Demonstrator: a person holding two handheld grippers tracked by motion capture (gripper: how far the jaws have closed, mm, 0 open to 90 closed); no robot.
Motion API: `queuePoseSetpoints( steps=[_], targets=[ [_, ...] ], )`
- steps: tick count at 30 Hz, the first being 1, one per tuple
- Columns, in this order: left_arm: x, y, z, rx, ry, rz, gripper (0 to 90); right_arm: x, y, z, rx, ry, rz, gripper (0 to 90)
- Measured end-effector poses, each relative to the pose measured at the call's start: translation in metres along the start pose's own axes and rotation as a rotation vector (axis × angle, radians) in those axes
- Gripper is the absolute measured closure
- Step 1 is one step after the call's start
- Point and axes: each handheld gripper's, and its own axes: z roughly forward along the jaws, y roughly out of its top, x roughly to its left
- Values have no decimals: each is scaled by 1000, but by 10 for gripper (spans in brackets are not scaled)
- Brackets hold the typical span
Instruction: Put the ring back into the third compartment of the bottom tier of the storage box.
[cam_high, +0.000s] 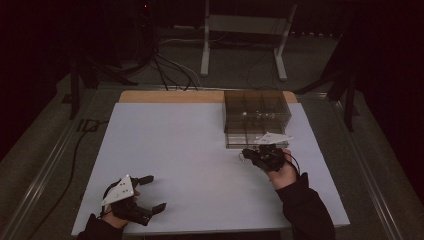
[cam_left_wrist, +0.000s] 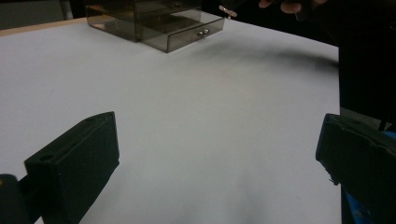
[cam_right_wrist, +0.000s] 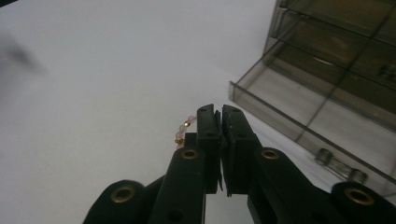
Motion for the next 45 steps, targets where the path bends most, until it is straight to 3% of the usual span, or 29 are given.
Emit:
queuePoseSetpoints(
  steps=[45],
  targets=[
    [0,0,-1,2,5,7,5,-56,-10,-38,-81,-166,151,864]
  ],
)
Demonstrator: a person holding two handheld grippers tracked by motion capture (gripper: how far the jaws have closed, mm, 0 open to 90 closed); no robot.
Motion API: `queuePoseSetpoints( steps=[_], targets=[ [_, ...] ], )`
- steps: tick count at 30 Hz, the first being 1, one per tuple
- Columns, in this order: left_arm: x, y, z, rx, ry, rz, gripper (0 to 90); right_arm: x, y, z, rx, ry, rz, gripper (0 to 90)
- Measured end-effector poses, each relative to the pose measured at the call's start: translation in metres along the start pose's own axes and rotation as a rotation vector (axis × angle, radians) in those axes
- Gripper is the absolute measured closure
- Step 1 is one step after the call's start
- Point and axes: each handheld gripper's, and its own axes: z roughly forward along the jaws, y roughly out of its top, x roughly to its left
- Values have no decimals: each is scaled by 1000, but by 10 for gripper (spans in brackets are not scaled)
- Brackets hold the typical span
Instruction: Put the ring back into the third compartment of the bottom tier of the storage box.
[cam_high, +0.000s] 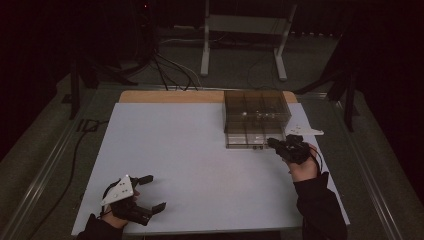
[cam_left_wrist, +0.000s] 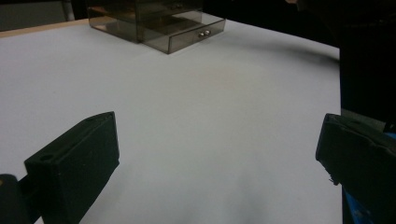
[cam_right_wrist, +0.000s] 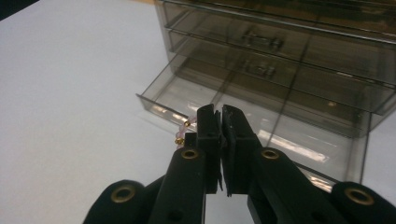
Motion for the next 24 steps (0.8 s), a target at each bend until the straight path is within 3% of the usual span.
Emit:
queuePoseSetpoints(
  steps=[14,24],
  targets=[
    [0,0,0,-5,-1,-5,5,-20,-4,-6,-50,-76,70,864],
    [0,0,0,-3,1,-3,5,-31,-8,3,-30,-122,96,864]
  ],
)
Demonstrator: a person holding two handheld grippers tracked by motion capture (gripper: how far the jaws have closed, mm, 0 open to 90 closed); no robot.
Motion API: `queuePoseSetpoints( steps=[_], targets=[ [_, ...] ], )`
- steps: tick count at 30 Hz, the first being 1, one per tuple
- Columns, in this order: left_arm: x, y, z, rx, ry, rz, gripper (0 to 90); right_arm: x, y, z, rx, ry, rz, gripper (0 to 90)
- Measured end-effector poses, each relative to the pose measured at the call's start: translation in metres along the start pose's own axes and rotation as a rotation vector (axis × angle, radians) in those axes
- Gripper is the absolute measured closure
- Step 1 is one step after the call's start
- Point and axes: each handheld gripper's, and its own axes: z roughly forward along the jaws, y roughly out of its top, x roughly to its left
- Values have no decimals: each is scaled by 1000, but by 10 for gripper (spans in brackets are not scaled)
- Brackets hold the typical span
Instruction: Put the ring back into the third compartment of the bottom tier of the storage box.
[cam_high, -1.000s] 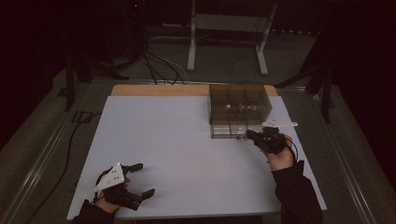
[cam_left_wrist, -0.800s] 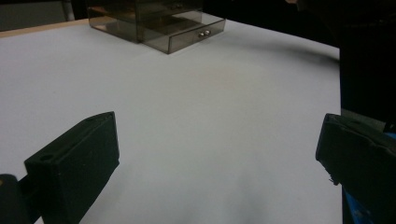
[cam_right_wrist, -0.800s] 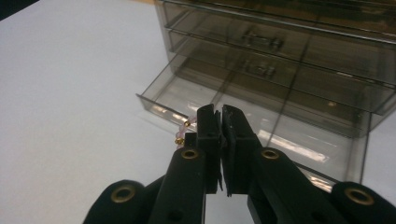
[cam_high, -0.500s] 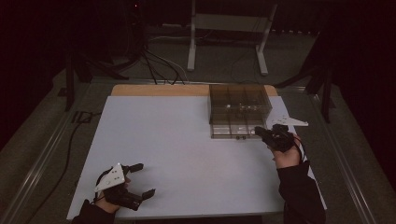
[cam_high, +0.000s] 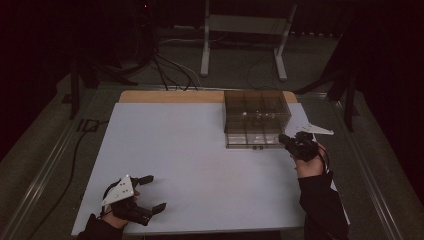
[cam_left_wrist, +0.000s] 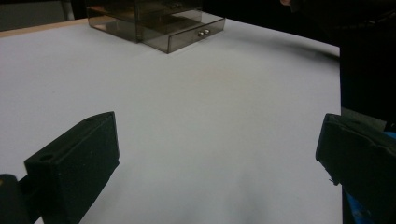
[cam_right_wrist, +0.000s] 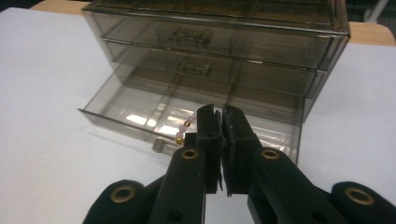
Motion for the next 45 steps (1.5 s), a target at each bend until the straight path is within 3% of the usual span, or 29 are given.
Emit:
queuePoseSetpoints(
  steps=[19,34,45],
  targets=[
    [0,0,-1,-5,8,0,5,-18,4,22,15,-40,69,863],
    [0,0,-2,-3,9,0,5,-28,4,47,89,-66,126,862],
    [0,-1,-2,-1,10,-1,5,-32,2,58,127,-73,139,860]
  ],
)
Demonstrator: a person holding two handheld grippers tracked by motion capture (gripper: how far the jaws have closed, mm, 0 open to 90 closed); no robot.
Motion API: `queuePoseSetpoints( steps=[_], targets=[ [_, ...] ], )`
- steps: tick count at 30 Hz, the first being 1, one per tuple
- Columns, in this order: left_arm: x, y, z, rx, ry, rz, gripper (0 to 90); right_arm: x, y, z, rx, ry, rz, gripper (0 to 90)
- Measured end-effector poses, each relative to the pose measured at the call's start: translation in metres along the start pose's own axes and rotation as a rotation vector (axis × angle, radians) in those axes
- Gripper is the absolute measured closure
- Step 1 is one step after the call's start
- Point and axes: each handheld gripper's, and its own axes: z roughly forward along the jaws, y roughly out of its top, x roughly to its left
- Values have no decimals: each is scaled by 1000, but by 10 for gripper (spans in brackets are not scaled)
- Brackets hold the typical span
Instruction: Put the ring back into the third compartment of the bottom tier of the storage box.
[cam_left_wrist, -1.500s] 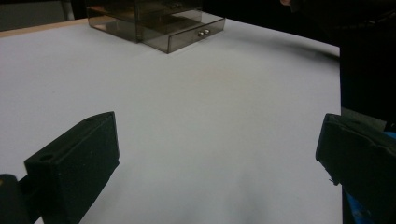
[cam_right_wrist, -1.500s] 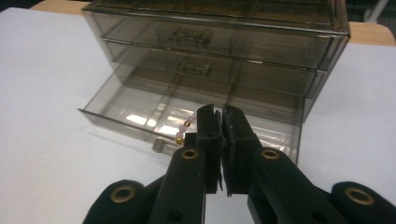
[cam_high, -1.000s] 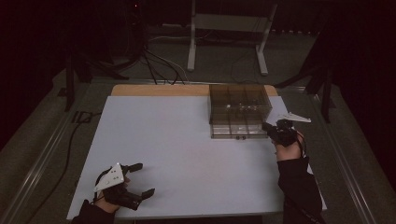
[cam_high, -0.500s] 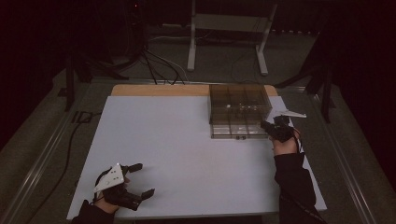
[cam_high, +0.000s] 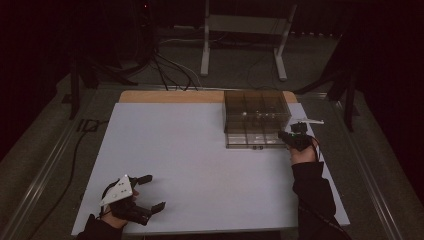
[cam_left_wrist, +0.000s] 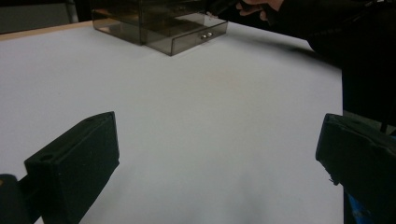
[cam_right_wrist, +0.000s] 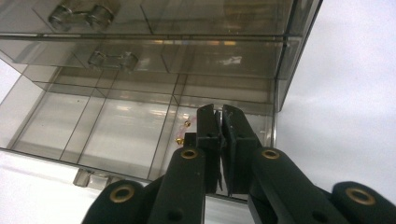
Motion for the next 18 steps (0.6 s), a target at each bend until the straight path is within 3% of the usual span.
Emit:
queuePoseSetpoints(
  steps=[10,16,18],
  targets=[
    [0,0,0,-1,1,-1,5,2,1,6,12,8,5,846],
    [0,0,0,0,1,1,5,1,4,3,-16,38,39,662],
    [0,0,0,-3,1,-2,5,4,5,1,-22,44,26,617]
  ],
)
